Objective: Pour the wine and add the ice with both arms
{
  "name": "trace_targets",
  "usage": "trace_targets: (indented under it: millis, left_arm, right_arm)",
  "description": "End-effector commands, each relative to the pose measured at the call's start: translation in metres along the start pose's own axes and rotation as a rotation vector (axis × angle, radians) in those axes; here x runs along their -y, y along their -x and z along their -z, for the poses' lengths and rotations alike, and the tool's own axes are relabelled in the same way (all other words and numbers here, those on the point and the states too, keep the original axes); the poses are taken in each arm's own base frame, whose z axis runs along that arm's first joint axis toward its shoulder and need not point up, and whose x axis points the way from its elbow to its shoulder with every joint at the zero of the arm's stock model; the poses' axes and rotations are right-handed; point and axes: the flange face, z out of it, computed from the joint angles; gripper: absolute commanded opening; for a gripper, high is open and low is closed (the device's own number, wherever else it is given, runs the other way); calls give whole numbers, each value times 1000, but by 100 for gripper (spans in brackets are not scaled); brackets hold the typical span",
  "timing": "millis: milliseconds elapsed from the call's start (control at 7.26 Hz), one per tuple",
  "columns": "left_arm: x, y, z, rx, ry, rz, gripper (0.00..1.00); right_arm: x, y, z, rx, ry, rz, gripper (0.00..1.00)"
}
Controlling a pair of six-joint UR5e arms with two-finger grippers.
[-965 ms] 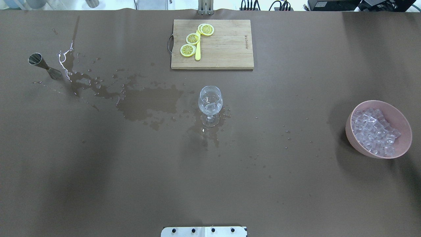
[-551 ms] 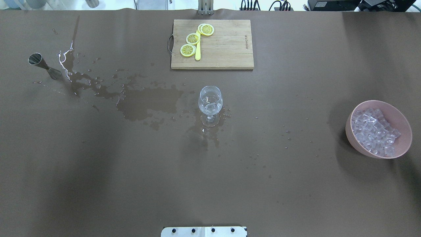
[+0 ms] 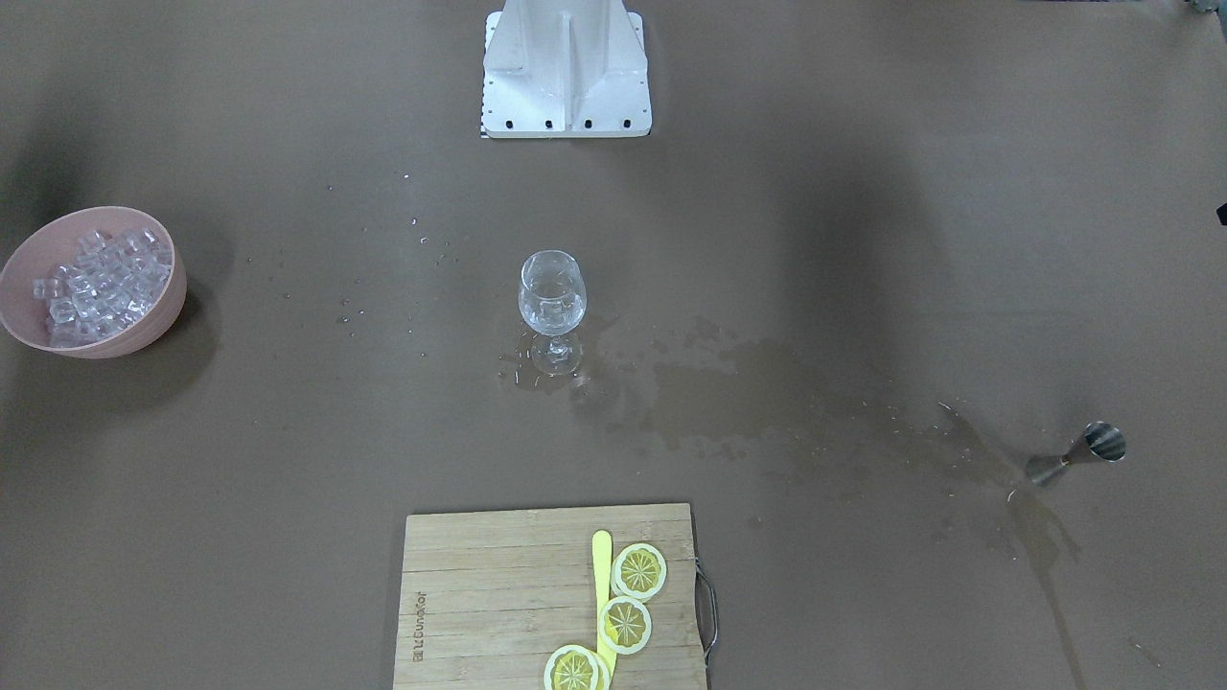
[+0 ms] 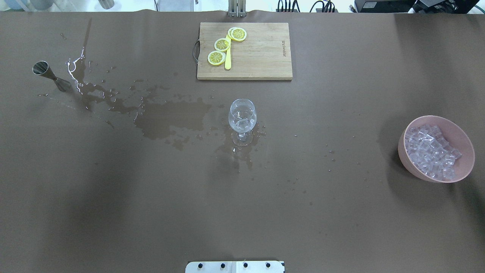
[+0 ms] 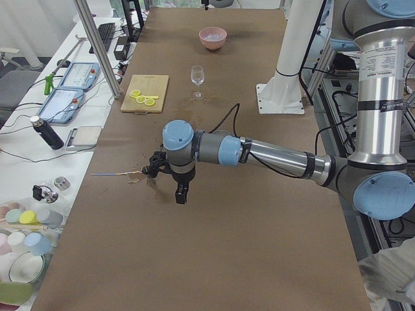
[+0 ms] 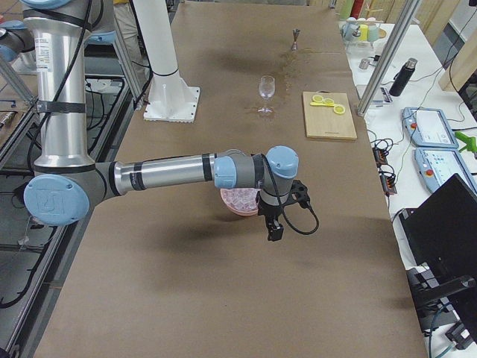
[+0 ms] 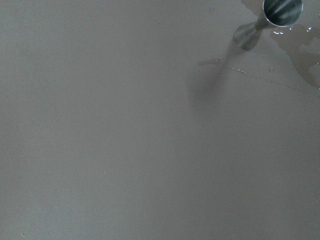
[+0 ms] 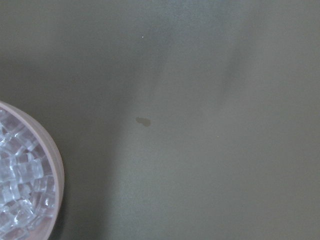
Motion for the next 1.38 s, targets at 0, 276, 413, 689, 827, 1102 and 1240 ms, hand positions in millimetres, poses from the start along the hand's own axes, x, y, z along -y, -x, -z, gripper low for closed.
trace_targets:
  millis: [0,276,413,689,827,1102,1240]
  left_arm:
    - [9,2,-3,-7,3,2,98]
    - [10,2,-3,-7,4,4,98]
    - [10,0,0,-2,-1,-2,98]
    - [9,7,-7,0,12,13,98]
    - [9,7,-7,0,12,13,98]
    - [6,3,-4,-5,6,7,98]
    - [9,1,-2,-5,2,2,98]
  right_arm:
    - [12,15,20,0,-40,32,100]
    - [25,20,19,7,-43,29,100]
    - [27,17,15,3,-30,21,100]
    - [25,10,5,4,-15,11,100]
    - [23,10,5,10,-14,8,100]
    - [20,6,0,12,-4,-1,100]
    - [20,5,-2,12,-1,-1,100]
